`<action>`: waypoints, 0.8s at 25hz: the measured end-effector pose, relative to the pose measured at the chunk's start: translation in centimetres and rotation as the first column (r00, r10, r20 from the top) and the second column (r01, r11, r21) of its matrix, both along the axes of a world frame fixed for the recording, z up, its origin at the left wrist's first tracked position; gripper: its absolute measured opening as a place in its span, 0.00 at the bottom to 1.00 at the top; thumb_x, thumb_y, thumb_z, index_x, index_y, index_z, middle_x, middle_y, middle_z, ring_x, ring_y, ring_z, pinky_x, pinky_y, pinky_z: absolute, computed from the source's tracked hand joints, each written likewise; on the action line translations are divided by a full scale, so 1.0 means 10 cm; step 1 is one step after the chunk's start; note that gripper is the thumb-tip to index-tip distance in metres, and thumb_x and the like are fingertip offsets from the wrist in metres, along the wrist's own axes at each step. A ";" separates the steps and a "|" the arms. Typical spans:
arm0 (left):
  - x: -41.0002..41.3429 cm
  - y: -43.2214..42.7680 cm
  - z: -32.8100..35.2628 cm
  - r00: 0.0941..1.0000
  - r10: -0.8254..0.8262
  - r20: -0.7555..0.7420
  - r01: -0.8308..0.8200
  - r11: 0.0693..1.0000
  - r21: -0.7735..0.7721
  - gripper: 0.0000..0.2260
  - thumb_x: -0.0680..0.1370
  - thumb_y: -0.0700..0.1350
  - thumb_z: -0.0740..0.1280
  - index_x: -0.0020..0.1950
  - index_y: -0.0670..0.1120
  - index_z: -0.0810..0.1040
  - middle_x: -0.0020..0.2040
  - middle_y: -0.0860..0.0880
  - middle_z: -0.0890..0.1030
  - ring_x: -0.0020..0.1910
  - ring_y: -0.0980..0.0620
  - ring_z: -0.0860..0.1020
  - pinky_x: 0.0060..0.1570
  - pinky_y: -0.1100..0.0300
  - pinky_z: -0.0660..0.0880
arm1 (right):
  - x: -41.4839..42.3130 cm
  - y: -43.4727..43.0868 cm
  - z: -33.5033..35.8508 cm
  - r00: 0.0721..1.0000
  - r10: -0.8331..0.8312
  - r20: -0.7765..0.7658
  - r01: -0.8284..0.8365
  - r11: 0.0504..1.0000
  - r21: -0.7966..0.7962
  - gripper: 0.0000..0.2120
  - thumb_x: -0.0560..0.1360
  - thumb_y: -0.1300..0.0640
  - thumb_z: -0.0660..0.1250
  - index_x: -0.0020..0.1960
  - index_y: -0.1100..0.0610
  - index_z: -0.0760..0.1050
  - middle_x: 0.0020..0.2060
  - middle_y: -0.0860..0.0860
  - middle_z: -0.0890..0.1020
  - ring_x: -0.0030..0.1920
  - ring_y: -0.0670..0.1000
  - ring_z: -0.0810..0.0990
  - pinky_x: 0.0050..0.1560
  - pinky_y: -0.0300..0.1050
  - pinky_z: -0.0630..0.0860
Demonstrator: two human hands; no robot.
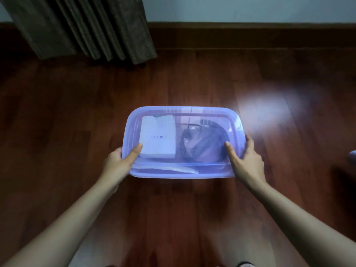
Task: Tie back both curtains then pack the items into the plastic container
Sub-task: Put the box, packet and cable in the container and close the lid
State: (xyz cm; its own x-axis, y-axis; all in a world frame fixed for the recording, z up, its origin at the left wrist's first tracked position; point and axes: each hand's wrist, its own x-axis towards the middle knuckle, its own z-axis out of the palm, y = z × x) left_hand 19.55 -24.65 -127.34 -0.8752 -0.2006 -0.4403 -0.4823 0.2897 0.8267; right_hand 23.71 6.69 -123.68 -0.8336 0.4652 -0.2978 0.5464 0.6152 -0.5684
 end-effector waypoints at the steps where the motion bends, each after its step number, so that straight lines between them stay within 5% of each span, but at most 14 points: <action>1: 0.00 0.01 -0.01 1.000 0.009 -0.021 -0.010 1.000 -0.030 0.29 0.59 0.70 0.67 0.41 0.46 0.81 0.38 0.48 0.84 0.39 0.48 0.81 0.45 0.52 0.77 | -0.01 0.00 0.01 1.000 -0.004 -0.019 0.004 1.000 -0.001 0.40 0.66 0.31 0.55 0.73 0.49 0.57 0.60 0.59 0.78 0.60 0.64 0.75 0.60 0.52 0.69; 9: 0.00 0.02 -0.07 0.997 0.053 -0.058 -0.057 0.996 -0.066 0.24 0.62 0.67 0.70 0.39 0.46 0.82 0.37 0.47 0.84 0.37 0.47 0.81 0.44 0.50 0.78 | 0.02 0.02 -0.01 0.995 -0.057 -0.077 0.057 0.998 -0.009 0.34 0.72 0.35 0.63 0.73 0.48 0.61 0.59 0.61 0.79 0.60 0.66 0.74 0.63 0.53 0.67; 20: -0.15 -0.33 0.30 0.996 0.081 -0.032 -0.083 0.995 -0.058 0.19 0.66 0.62 0.72 0.37 0.45 0.81 0.36 0.46 0.82 0.35 0.48 0.79 0.37 0.56 0.75 | -0.28 -0.31 0.19 0.987 0.003 -0.162 -0.003 1.000 0.003 0.27 0.77 0.42 0.57 0.72 0.53 0.63 0.62 0.62 0.76 0.62 0.66 0.73 0.66 0.55 0.64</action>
